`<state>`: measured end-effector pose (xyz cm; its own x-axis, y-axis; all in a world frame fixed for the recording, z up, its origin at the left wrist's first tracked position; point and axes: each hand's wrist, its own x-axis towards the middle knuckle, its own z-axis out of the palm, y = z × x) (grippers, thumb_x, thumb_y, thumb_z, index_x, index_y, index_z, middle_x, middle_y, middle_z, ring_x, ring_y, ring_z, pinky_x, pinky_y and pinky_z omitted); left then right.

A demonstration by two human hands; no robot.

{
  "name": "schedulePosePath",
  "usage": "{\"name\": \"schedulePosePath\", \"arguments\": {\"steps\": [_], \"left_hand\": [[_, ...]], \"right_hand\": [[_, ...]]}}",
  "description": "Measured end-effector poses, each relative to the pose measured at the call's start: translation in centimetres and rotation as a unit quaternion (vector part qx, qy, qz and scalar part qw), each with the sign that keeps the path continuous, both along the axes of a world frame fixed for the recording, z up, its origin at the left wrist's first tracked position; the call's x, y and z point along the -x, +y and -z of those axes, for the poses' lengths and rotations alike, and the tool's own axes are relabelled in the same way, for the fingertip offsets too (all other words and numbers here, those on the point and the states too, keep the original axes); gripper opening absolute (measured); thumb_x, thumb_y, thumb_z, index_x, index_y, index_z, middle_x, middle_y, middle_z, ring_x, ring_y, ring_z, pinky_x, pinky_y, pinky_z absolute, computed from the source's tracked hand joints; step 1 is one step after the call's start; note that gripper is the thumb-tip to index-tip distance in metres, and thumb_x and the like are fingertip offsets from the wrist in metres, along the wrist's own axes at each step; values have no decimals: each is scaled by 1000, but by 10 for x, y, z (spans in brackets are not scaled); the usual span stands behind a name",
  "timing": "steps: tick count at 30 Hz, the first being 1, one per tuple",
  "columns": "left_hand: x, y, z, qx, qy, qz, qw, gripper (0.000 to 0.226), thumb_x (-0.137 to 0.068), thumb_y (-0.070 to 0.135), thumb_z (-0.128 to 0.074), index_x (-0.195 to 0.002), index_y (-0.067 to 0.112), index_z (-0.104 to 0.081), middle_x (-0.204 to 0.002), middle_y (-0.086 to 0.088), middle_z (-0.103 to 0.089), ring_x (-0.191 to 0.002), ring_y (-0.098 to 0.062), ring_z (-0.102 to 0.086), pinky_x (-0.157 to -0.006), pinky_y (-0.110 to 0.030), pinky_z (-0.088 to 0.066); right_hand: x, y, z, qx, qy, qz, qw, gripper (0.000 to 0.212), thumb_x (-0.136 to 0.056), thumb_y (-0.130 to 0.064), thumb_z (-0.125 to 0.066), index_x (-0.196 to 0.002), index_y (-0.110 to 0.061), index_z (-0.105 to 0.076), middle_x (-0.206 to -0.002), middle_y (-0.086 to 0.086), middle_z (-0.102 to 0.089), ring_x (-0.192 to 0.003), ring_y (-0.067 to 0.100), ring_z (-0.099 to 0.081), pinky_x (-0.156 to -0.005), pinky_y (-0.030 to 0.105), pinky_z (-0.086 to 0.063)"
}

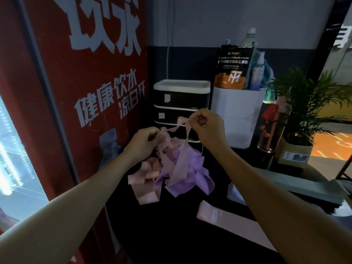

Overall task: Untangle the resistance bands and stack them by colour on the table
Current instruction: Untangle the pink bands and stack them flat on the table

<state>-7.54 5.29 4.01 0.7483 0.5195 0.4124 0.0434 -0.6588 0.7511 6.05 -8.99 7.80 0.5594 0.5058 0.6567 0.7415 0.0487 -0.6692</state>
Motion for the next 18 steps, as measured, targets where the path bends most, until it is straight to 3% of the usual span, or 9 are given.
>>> {"name": "schedulePosePath", "arguments": {"steps": [2,5,8,10,14,16,18], "left_hand": [[-4,-2,-4,13,-24,-4,1000,20,-94,24,-54,-81,12,-62,-72,-2,-59,-61,-6,-51,-59,-19,-40],[-12,-11,-12,29,-60,-5,998,19,-93,24,-55,-82,9,-61,-72,1,-58,-55,3,-48,-54,-11,-38],[-17,-14,-20,26,-102,-27,994,20,-93,21,-55,-87,2,-61,-76,-1,-57,-66,-4,-49,-58,-9,-37],[-19,-12,-25,53,-128,-34,990,12,-95,12,-51,-91,7,-61,-80,2,-58,-71,-6,-52,-63,-11,-41],[-20,-15,-36,71,-143,-21,987,14,-95,8,-48,-94,12,-62,-83,3,-61,-74,-8,-56,-62,-16,-47],[-20,-16,-42,74,-146,-14,986,18,-95,7,-47,-93,16,-62,-86,5,-61,-77,-8,-57,-65,-17,-48],[-19,-18,-48,85,-151,-3,985,18,-95,11,-50,-88,20,-62,-87,3,-62,-80,-12,-59,-71,-28,-51]], "right_hand": [[1,1,3,8,6,-11,1000,4,-83,-4,-65,-84,-8,-67,-70,-12,-58,-60,-3,-54,-60,5,-45],[0,2,5,28,12,-34,999,13,-82,-2,-66,-93,-8,-66,-67,-8,-55,-56,-6,-52,-59,5,-44],[0,0,6,79,4,-77,994,26,-83,0,-62,-107,-8,-65,-64,-7,-52,-53,-3,-48,-56,6,-42],[2,-1,7,109,7,-108,988,25,-85,-3,-62,-109,-8,-65,-64,-4,-52,-52,0,-45,-56,7,-41],[5,3,1,97,-5,-119,988,24,-88,-12,-60,-111,-9,-66,-89,10,-68,-74,17,-61,-70,12,-48],[5,6,-5,89,0,-124,988,23,-89,-12,-59,-111,-8,-65,-98,9,-68,-85,17,-63,-75,9,-49],[7,9,-12,86,24,-130,988,22,-90,-11,-59,-111,-8,-64,-100,7,-67,-90,16,-63,-80,14,-51]]}}
